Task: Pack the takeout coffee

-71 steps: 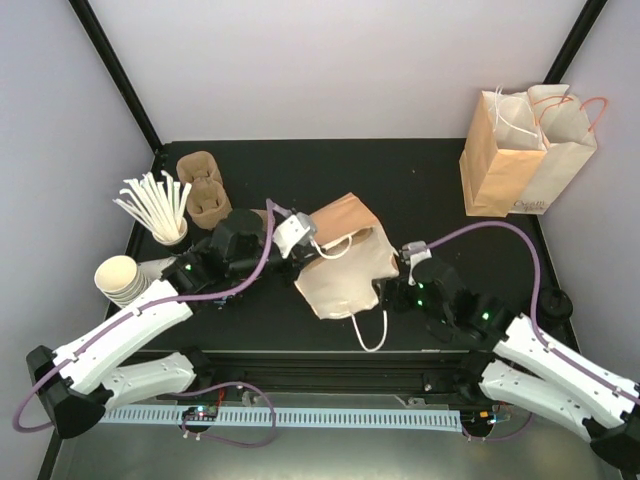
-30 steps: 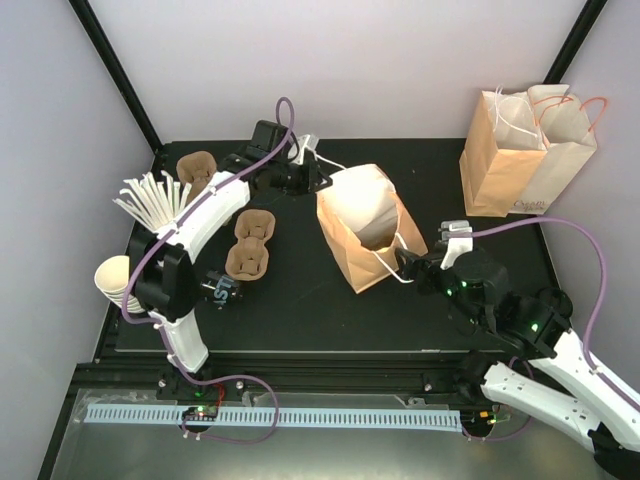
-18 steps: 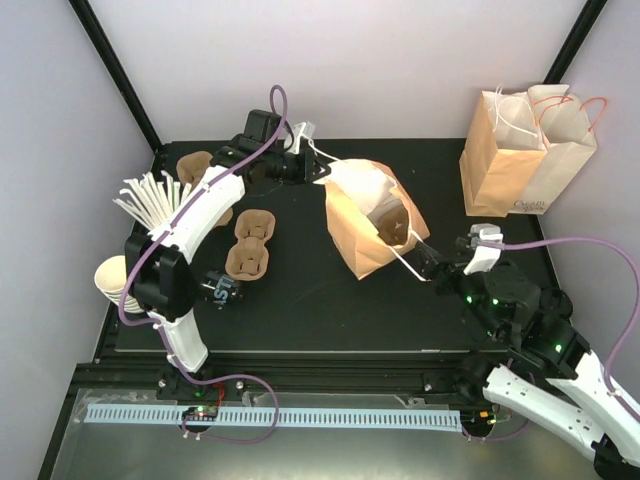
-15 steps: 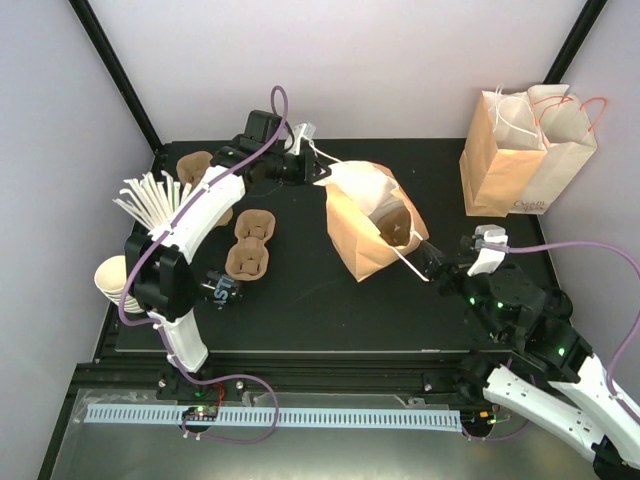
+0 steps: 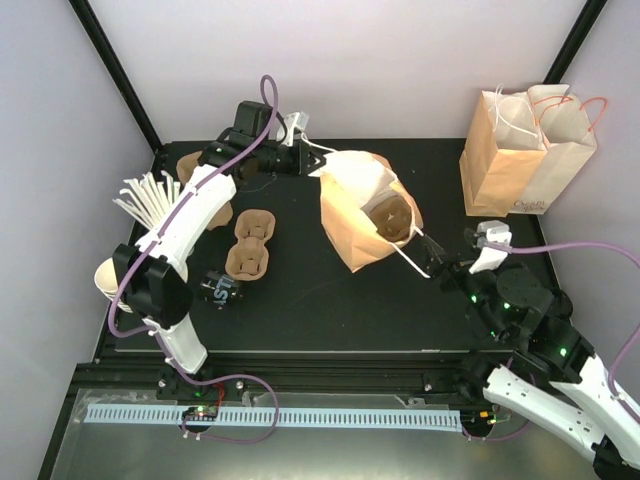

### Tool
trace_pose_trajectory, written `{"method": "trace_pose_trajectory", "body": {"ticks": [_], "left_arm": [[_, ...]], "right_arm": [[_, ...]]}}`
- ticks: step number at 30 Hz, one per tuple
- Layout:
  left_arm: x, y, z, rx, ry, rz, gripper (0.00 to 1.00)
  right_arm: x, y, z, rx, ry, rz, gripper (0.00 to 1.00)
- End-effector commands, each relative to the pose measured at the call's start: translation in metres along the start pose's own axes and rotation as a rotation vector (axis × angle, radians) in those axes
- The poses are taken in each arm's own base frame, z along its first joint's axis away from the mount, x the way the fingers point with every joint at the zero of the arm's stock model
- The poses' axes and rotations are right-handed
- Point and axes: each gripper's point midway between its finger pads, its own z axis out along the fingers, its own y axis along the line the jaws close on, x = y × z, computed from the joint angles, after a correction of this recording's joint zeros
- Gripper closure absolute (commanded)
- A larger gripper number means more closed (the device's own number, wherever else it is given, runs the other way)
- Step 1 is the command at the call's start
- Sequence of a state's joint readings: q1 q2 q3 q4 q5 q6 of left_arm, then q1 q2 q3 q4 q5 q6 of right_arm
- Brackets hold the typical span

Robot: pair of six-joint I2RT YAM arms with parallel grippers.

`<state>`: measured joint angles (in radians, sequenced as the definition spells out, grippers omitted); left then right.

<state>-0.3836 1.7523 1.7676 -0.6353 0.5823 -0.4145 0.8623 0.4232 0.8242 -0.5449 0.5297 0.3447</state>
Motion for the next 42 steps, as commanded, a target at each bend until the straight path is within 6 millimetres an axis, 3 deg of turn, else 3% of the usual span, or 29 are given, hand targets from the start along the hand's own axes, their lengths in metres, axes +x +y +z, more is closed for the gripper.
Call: {"method": "trace_pose_trajectory", "body": {"ticks": [1, 4, 11, 15, 18, 21, 26, 35, 42], "left_arm": [[-0.04, 0.023, -0.021, -0.143, -0.151, 0.052, 0.94], [-0.028, 0.01, -0.016, -0.124, -0.118, 0.069, 0.94], [-0.006, -0.008, -0.019, -0.104, -0.065, 0.084, 0.94], [0.006, -0.011, -0.022, -0.105, -0.024, 0.088, 0.94], [0.014, -0.01, -0.021, -0.108, 0.001, 0.09, 0.94], [0.018, -0.002, -0.02, -0.134, 0.007, 0.093, 0.94], [0.012, 0.008, -0.013, -0.136, -0.009, 0.058, 0.94], [-0.052, 0.019, -0.017, -0.114, -0.221, 0.004, 0.93], [-0.065, 0.041, -0.007, -0.107, -0.237, -0.053, 0.93]], "right_arm": [[-0.032, 0.048, 0.006, -0.189, -0.015, 0.005, 0.0], [-0.029, 0.073, 0.039, -0.192, 0.063, -0.013, 0.0], [-0.046, 0.088, 0.082, -0.122, -0.039, -0.108, 0.0], [-0.051, 0.085, 0.099, -0.048, -0.102, -0.204, 0.0], [-0.064, 0.063, 0.109, 0.137, -0.129, -0.259, 0.0], [-0.092, 0.044, 0.102, 0.29, -0.171, -0.228, 0.0], [-0.112, 0.049, 0.081, 0.209, -0.189, -0.174, 0.0], [-0.097, 0.025, 0.048, 0.212, -0.068, -0.114, 0.0], [-0.056, 0.008, 0.033, 0.194, -0.012, -0.04, 0.0]]}}
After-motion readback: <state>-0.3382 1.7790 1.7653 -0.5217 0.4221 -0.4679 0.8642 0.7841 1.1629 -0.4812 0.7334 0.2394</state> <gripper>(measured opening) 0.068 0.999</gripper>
